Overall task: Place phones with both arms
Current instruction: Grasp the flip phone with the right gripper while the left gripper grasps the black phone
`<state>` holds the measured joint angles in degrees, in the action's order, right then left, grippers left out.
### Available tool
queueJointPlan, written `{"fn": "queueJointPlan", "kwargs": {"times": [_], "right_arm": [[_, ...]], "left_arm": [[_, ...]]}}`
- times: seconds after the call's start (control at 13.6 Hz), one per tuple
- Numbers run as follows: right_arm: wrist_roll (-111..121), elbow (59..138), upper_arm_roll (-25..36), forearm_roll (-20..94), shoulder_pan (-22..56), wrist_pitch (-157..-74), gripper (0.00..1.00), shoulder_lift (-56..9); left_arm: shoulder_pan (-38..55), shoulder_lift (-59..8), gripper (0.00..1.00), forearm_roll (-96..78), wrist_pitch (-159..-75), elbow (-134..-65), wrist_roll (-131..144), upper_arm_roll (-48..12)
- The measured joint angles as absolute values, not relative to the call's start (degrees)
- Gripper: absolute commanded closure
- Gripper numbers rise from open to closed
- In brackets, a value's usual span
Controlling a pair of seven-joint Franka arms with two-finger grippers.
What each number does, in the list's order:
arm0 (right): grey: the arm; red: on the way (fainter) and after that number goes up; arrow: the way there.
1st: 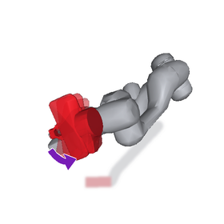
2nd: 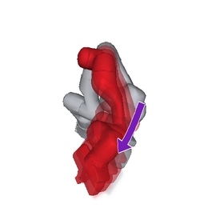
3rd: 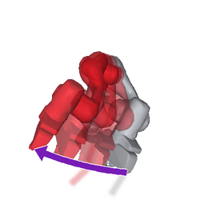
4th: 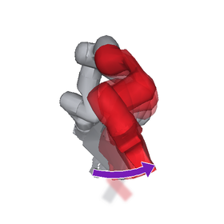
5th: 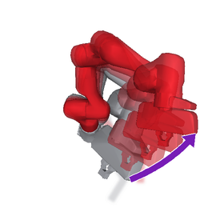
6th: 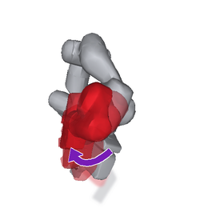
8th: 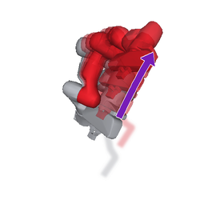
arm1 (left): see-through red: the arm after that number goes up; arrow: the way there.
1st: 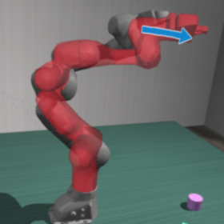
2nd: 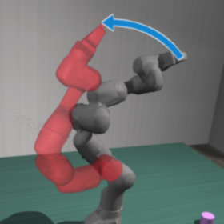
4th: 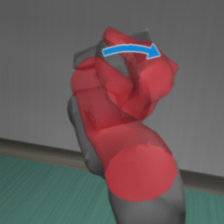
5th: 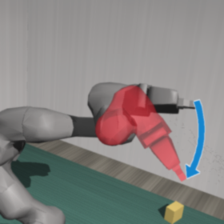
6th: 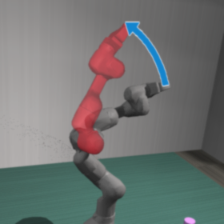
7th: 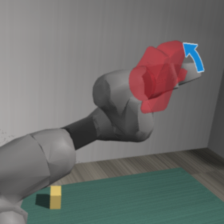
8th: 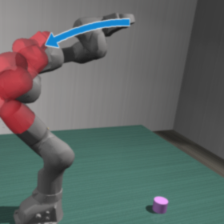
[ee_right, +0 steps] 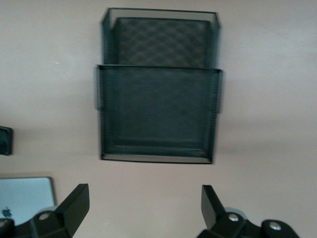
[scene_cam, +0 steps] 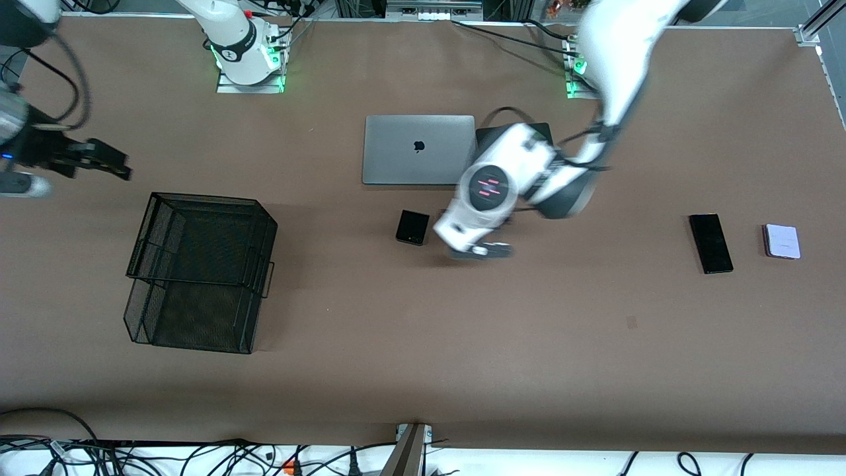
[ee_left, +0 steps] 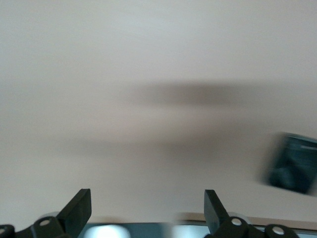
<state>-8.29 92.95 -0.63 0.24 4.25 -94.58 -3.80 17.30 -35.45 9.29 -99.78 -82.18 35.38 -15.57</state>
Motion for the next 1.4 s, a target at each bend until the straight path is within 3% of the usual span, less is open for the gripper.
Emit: {"fn": "queueJointPlan", "kwargs": {"times": [0.22,0.52,0.74,1.03,1.4], "right_arm": [[-24.2,92.8,-1.1,0.3,16.1,-99.2,0.00,-8.5],[-47.0,87.5,-1.4,0.3,31.5,-105.2,0.00,-20.0],[-58.1,85.9,-1.3,0.2,38.9,-116.8,0.00,-30.1],[-65.0,85.4,-1.0,0.2,42.5,-128.7,0.00,-41.3],[-65.9,85.2,-0.5,0.2,42.6,-133.2,0.00,-46.3]], "left_arm": [[6.4,-33.9,0.00,19.1,-93.2,-82.9,28.8,-14.0],[-9.4,-35.5,0.00,20.5,-93.3,-84.4,20.8,-13.4],[-15.6,-36.0,0.00,20.6,-95.2,-86.6,12.4,-13.5],[-23.9,-35.6,0.00,20.6,-110.4,-94.8,1.5,-13.7],[-31.8,-31.9,0.00,20.6,-138.6,-111.2,-3.7,-13.9]]}}
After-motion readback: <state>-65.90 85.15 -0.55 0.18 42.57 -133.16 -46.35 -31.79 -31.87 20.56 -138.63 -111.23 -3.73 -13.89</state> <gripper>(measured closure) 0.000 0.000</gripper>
